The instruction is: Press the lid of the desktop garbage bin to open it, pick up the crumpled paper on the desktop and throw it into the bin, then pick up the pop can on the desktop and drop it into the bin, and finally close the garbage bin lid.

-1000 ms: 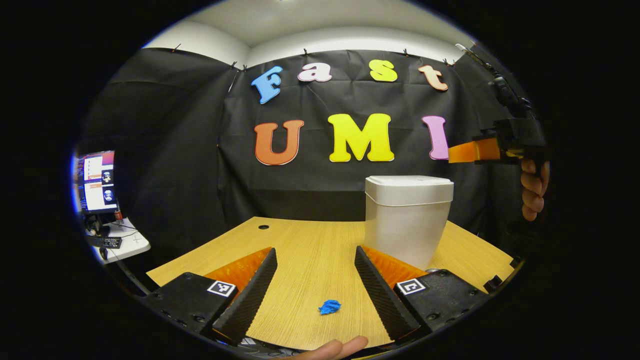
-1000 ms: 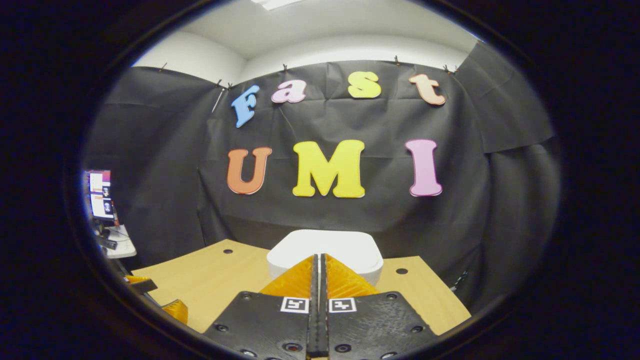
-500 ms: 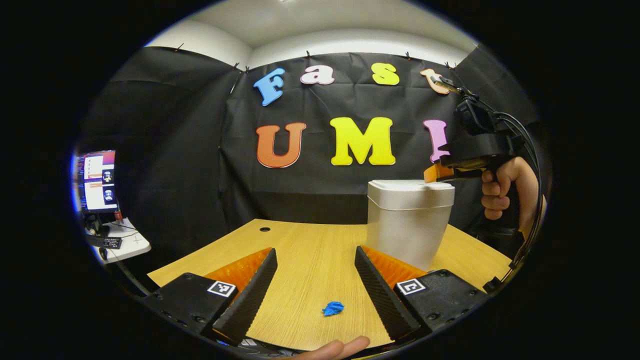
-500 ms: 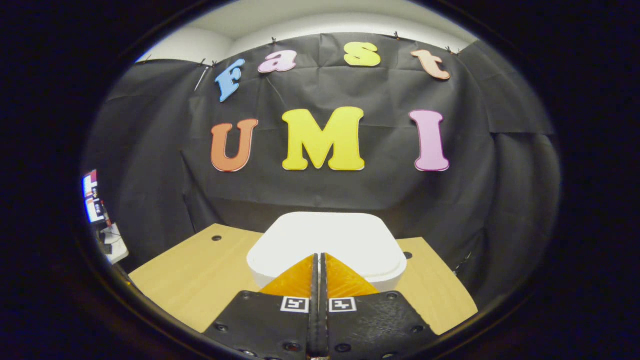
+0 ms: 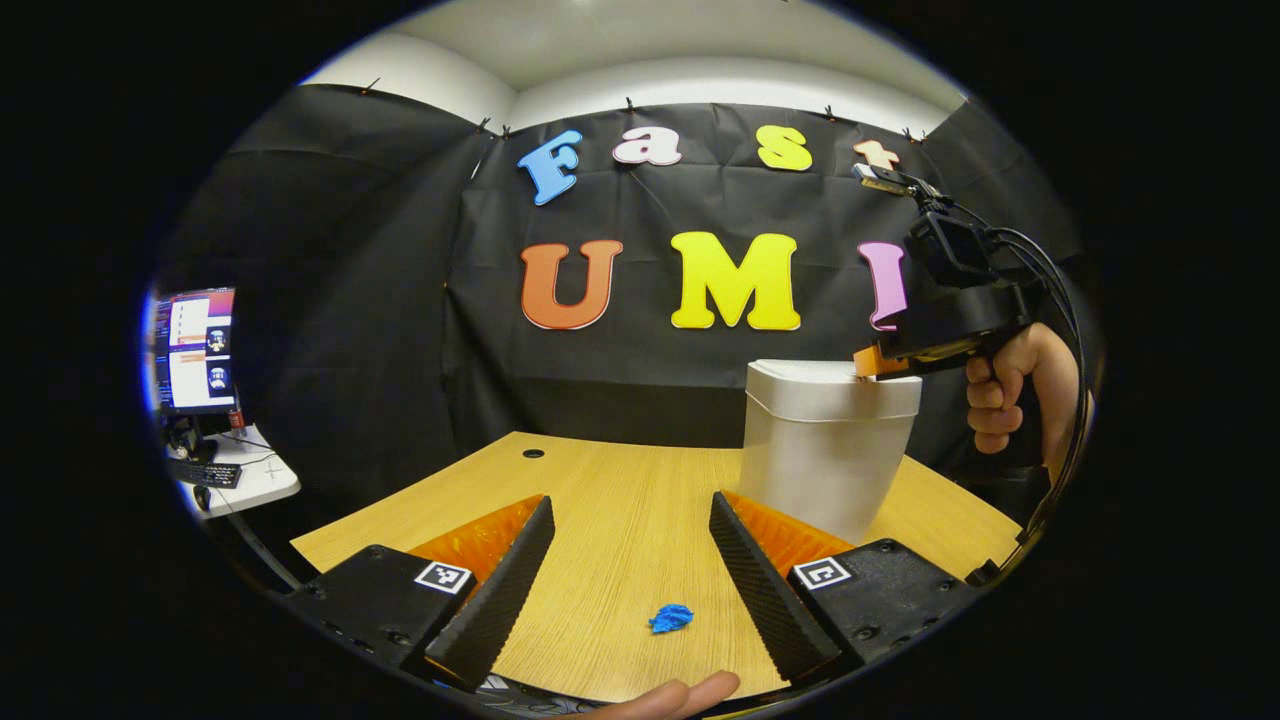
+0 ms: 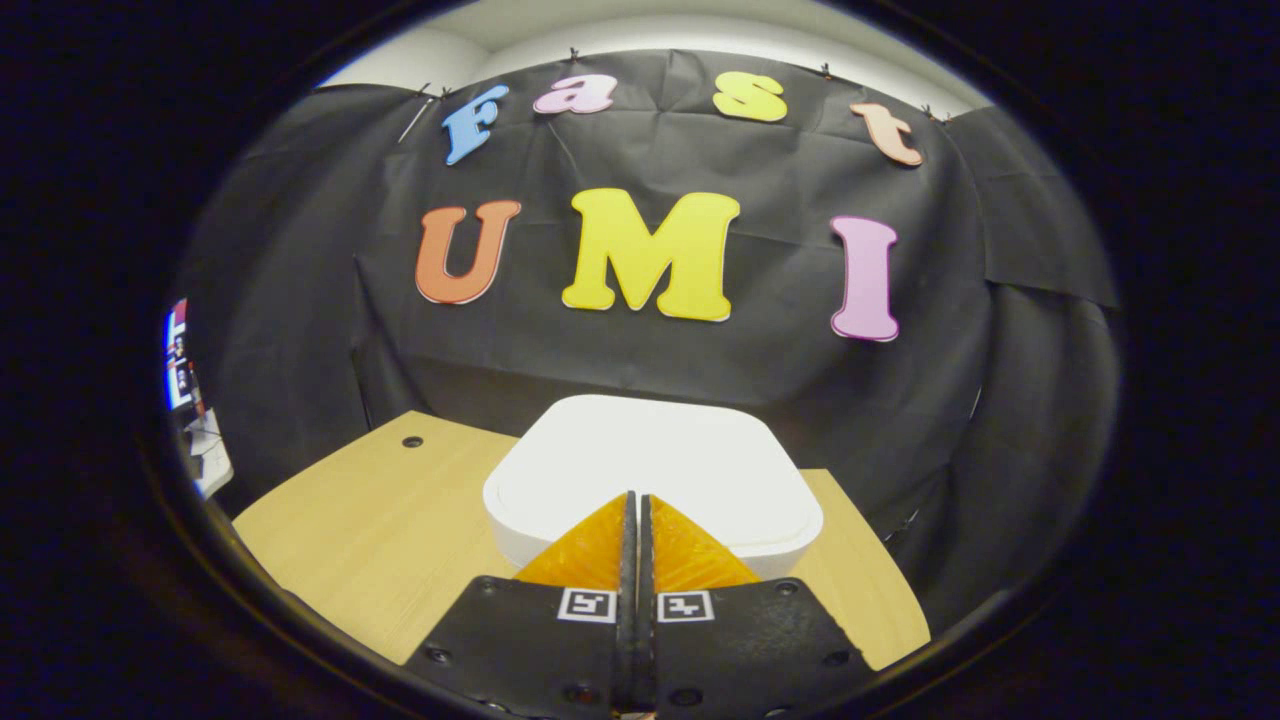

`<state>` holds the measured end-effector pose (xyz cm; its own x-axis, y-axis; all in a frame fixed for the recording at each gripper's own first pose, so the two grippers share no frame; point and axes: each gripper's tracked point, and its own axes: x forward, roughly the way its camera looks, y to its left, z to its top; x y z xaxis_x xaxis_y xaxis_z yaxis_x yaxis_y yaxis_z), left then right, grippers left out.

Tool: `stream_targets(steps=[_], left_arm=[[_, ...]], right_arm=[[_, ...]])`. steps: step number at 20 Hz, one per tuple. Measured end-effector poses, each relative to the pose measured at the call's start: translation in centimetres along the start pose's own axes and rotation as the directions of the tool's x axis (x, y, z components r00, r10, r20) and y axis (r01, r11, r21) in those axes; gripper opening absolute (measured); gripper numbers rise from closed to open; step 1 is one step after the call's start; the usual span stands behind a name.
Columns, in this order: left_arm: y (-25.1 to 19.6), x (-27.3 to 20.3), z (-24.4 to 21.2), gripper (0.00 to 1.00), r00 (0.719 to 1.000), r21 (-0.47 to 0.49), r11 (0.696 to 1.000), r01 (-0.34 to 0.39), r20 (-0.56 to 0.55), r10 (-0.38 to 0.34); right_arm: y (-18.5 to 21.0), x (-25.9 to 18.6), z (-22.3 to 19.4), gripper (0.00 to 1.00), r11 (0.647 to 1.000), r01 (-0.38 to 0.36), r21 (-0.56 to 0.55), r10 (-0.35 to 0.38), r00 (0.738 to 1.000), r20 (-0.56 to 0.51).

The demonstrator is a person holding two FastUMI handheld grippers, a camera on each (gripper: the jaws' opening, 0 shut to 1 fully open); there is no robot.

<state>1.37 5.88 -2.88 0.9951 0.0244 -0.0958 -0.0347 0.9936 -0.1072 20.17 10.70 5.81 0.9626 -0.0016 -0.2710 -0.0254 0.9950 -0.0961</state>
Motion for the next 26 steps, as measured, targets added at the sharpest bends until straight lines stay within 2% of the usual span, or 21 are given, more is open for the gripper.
stream_targets(steps=[1,5,14,17,18,19,20,21,22,24,25,26], left_arm=[[-0.2,0.1,0.1,1.00,1.000,-0.001,1.000,0.001,-0.002,-0.001],[-0.1,0.1,0.0,1.00,1.000,0.007,1.000,-0.003,-0.007,0.003],[-0.5,0.3,0.0,1.00,1.000,0.019,1.000,-0.001,-0.016,0.001],[-0.4,0.3,-0.2,1.00,1.000,0.017,1.000,0.003,-0.024,-0.003],[-0.7,0.3,-0.3,1.00,0.999,0.011,1.000,0.021,-0.032,-0.020],[-1.3,0.3,-0.3,1.00,0.999,0.005,0.999,0.041,-0.030,-0.040],[-1.5,0.3,-0.3,1.00,0.998,0.005,0.999,0.051,-0.027,-0.051],[-1.5,0.4,-0.3,1.00,0.998,0.011,0.998,0.054,-0.029,-0.054],[-1.4,0.6,-0.3,1.00,0.998,0.014,0.999,0.051,-0.028,-0.051],[-1.4,1.0,-0.8,1.00,0.997,0.010,0.998,0.058,-0.043,-0.057],[-1.6,1.2,-1.3,1.00,0.997,0.009,0.998,0.061,-0.056,-0.061],[-1.6,1.5,-1.7,1.00,0.995,0.014,0.997,0.069,-0.073,-0.068]], right_arm=[[0.5,-0.2,-0.4,0.01,1.000,-0.013,0.007,0.013,1.000,-0.027],[0.7,-1.9,0.7,0.00,0.999,-0.019,0.027,0.017,0.999,0.047],[2.5,-7.4,0.7,0.00,0.999,-0.037,-0.028,0.041,0.990,0.136],[2.6,-9.2,0.3,0.02,0.997,-0.073,0.009,0.070,0.984,0.162],[3.2,-10.0,0.3,0.08,0.993,-0.115,0.018,0.109,0.977,0.183],[3.6,-10.4,0.1,0.18,0.989,-0.143,0.023,0.136,0.971,0.195],[2.8,-10.9,-0.6,0.25,0.990,-0.137,0.023,0.129,0.971,0.201],[2.1,-11.2,-1.1,0.28,0.992,-0.125,0.020,0.118,0.972,0.205],[1.3,-11.5,-1.8,0.36,0.993,-0.113,0.017,0.107,0.973,0.205],[0.7,-12.2,-3.0,0.58,0.993,-0.111,0.026,0.104,0.973,0.205],[0.7,-12.7,-3.2,0.64,0.991,-0.130,0.025,0.122,0.970,0.209],[1.2,-13.3,-3.7,0.77,0.987,-0.158,0.019,0.150,0.965,0.215]])
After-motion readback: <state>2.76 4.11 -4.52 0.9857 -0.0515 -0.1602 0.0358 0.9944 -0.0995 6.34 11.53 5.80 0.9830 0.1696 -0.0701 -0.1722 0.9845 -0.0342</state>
